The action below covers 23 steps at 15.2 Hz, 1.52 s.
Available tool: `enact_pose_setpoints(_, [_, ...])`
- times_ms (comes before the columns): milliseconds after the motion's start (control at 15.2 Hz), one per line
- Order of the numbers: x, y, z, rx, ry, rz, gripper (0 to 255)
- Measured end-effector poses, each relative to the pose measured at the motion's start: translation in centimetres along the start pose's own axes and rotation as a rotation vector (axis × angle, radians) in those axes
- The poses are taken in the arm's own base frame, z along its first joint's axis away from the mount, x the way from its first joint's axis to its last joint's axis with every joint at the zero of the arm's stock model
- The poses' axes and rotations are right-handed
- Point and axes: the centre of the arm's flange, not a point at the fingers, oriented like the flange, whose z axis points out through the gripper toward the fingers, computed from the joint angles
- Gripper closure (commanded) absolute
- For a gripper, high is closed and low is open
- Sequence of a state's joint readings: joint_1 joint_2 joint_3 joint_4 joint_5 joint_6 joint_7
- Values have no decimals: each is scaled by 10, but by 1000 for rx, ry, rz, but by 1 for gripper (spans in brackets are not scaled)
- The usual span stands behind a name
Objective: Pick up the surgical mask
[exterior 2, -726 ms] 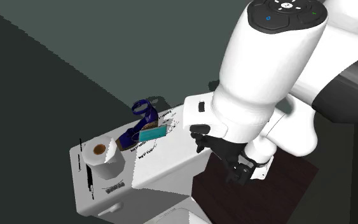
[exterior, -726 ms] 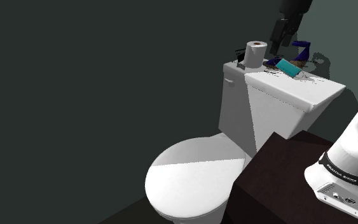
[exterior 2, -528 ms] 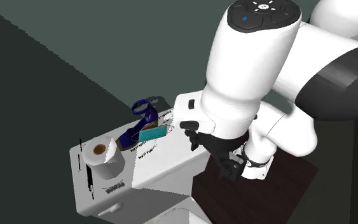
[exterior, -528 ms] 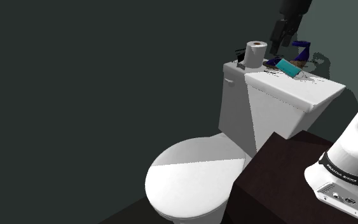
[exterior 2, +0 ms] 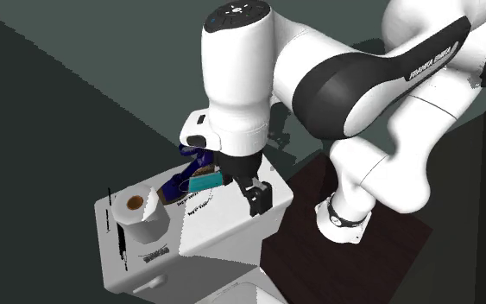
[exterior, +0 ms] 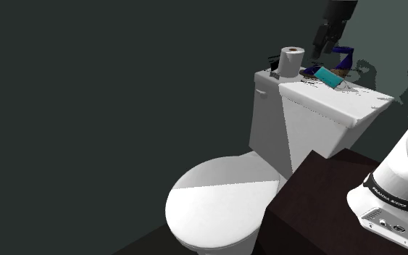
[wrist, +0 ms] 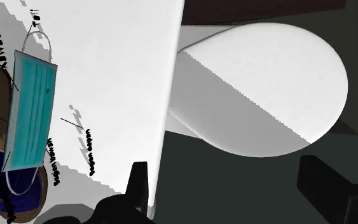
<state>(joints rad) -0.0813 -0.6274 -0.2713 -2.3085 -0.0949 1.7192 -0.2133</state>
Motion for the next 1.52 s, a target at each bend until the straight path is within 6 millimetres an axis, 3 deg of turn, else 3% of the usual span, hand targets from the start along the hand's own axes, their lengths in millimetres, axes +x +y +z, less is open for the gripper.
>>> enact_pose_setpoints(858, [32,179,43,110,0,79,0])
enact_pose_setpoints(990, [37,189,56,117,-2,80,0])
enact_pose_setpoints(1452, [38,194,86,114,5,73,0])
enact_pose_setpoints(1518, [38,193,87,113,5,74,255])
